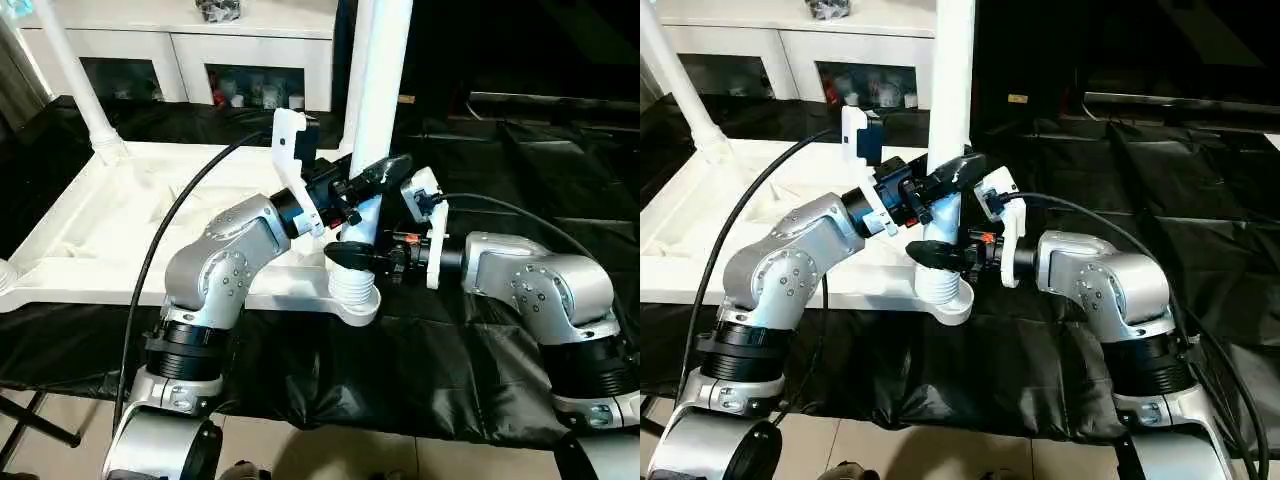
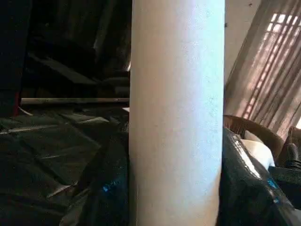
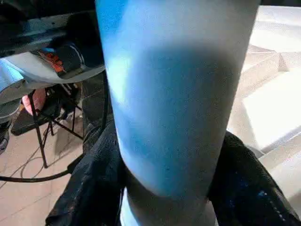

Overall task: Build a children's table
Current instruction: Pick table leg

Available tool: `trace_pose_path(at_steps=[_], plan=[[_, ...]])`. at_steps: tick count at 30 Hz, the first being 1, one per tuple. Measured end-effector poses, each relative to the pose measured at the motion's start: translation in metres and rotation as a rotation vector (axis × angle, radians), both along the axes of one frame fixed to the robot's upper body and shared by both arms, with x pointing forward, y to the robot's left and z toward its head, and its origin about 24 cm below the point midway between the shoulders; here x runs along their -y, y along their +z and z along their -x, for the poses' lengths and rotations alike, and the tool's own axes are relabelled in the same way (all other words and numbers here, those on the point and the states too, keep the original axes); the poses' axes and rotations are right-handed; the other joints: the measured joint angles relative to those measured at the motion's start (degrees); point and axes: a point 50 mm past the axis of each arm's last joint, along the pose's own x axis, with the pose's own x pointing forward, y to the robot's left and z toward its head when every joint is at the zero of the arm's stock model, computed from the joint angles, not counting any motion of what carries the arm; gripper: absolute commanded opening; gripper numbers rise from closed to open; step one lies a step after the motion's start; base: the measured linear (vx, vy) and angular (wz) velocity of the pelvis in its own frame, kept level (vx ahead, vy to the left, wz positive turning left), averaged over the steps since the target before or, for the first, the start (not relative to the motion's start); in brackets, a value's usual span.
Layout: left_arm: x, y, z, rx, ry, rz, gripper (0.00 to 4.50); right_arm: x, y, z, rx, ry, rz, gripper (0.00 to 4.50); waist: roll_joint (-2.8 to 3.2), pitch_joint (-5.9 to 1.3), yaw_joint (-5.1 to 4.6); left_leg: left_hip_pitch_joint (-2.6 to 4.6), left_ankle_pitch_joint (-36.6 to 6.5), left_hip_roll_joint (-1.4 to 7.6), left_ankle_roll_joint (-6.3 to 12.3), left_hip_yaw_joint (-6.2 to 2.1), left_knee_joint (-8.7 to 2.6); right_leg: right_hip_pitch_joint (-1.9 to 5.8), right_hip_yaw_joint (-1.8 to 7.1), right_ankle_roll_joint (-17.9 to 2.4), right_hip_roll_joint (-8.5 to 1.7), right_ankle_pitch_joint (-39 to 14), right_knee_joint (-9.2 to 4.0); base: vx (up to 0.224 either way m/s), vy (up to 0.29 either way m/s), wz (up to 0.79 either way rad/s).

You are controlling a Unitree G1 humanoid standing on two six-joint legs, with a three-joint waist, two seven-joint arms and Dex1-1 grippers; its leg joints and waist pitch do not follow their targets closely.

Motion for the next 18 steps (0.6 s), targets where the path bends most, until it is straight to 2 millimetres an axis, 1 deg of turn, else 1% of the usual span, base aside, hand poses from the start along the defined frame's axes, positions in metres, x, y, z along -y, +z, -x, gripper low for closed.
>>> trace_pose_path(at_steps=[1, 2, 3, 4, 6, 9, 12, 14, 16, 18], plan=[[0.0, 0.0, 0.0, 0.002, 0.012, -0.004, 1.88, 0.0, 0.0, 0.0, -0.002, -0.001, -0.001, 1.95, 0.0, 0.0, 0.0, 0.0, 0.0, 0.0, 0.0, 0.0, 0.0, 0.01, 0.0, 0.0, 0.0, 0.0, 0.0, 0.0, 0.0, 0.0], [-0.001, 0.0, -0.001, 0.0, 0.027, -0.012, 2.44, 0.001, 0.0, -0.001, -0.004, -0.004, -0.001, 1.94, -0.01, -0.01, -0.01, 0.0, 0.0, 0.0, 0.0, 0.0, 0.0, 0.01, 0.0, 0.0, 0.0, 0.0, 0.0, 0.0, 0.0, 0.0], [0.0, -0.001, -0.002, -0.002, 0.036, -0.016, 2.44, 0.001, -0.001, -0.001, -0.007, -0.007, -0.001, 1.94, -0.02, -0.01, 0.0, 0.0, 0.0, 0.0, 0.0, 0.0, 0.0, 0.01, 0.0, 0.0, 0.0, 0.0, 0.0, 0.0, 0.0, 0.0], [0.0, -0.001, -0.002, -0.008, 0.037, -0.016, 2.58, 0.0, -0.001, -0.001, -0.008, -0.008, -0.002, 1.94, -0.02, 0.0, 0.0, 0.0, 0.0, 0.0, 0.0, 0.0, 0.0, 0.0, 0.0, 0.0, 0.0, 0.0, 0.0, 0.0, 0.0, 0.0], [0.0, -0.001, -0.002, -0.008, 0.036, -0.015, 2.64, -0.001, -0.001, -0.001, -0.009, -0.014, -0.002, 1.93, -0.02, 0.0, 0.0, 0.0, 0.0, 0.0, 0.0, 0.0, 0.0, 0.0, 0.0, 0.0, 0.0, 0.0, 0.01, 0.0, 0.0, 0.0], [-0.002, 0.003, -0.002, 0.042, 0.059, -0.003, 3.01, -0.001, -0.002, -0.003, 0.003, -0.036, 0.003, 1.92, -0.04, 0.0, -0.03, 0.0, 0.0, 0.0, 0.0, 0.0, 0.0, 0.0, 0.0, 0.0, 0.0, 0.0, 0.0, 0.0, 0.0, 0.0], [-0.006, 0.008, -0.004, 0.085, 0.09, 0.022, 3.05, -0.004, -0.005, -0.005, 0.009, -0.067, -0.008, 1.91, -0.04, 0.01, -0.07, 0.0, 0.0, 0.0, 0.0, 0.0, 0.0, -0.01, 0.0, 0.0, 0.0, 0.0, 0.0, 0.0, 0.0, 0.0], [-0.013, 0.017, -0.008, 0.111, 0.129, 0.059, 3.05, -0.007, -0.007, -0.007, 0.017, -0.111, -0.036, 1.91, -0.03, 0.01, -0.07, -0.01, 0.0, 0.0, -0.01, 0.0, 0.0, -0.03, -0.01, 0.0, 0.0, 0.0, 0.02, 0.0, 0.0, 0.0], [-0.026, 0.029, -0.016, 0.137, 0.201, 0.084, 3.05, -0.01, -0.007, -0.013, 0.047, -0.192, -0.072, 1.91, -0.02, 0.0, -0.16, 0.01, 0.0, 0.0, -0.01, -0.01, 0.0, -0.04, -0.01, 0.0, 0.0, 0.0, 0.03, 0.0, 0.0, 0.0], [-0.039, 0.033, -0.021, 0.149, 0.25, 0.076, 3.05, -0.007, -0.007, -0.018, 0.066, -0.263, -0.071, 1.91, -0.02, -0.01, -0.19, 0.1, 0.0, 0.0, -0.01, -0.01, 0.0, 0.02, 0.0, 0.0, 0.0, 0.0, 0.03, 0.0, 0.0, 0.0]])
